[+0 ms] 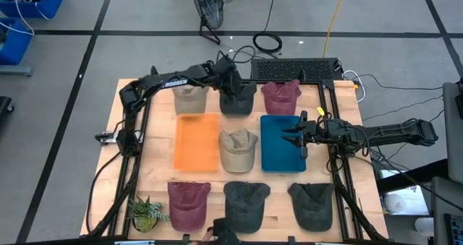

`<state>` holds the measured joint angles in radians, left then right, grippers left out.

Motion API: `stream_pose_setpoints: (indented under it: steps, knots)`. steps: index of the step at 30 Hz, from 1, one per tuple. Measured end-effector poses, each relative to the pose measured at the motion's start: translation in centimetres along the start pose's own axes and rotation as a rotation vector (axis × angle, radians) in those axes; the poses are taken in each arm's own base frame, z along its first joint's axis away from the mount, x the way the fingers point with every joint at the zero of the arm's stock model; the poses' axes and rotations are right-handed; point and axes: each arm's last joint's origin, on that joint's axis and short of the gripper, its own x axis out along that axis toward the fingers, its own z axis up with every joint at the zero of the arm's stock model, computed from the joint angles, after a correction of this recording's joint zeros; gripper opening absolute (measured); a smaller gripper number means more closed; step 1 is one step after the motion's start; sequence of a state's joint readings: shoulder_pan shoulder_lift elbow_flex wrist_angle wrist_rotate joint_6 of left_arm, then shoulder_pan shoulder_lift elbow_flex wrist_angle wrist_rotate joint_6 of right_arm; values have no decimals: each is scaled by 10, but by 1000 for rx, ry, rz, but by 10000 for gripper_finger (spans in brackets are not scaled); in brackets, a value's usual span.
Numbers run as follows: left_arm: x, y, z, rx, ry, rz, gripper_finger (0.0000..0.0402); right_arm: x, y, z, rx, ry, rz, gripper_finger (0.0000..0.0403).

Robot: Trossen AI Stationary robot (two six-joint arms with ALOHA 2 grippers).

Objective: Pick & Place hat
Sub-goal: Put the top black cap into the orange bin

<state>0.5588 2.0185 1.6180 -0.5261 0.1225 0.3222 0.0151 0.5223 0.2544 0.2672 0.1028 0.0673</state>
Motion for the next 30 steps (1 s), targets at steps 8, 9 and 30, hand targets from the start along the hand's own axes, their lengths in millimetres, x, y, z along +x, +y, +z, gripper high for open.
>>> stream_pose_setpoints:
  steps: [8,9,30]
  knots:
    - [14,26,-14,-33,48,-16,271,0,0,0,-15,-5,-4,105]
    - [14,27,-15,-27,47,-15,271,0,0,0,-23,-5,-6,105]
    - [45,26,-31,26,112,-62,262,0,-3,1,-104,-13,-86,105]
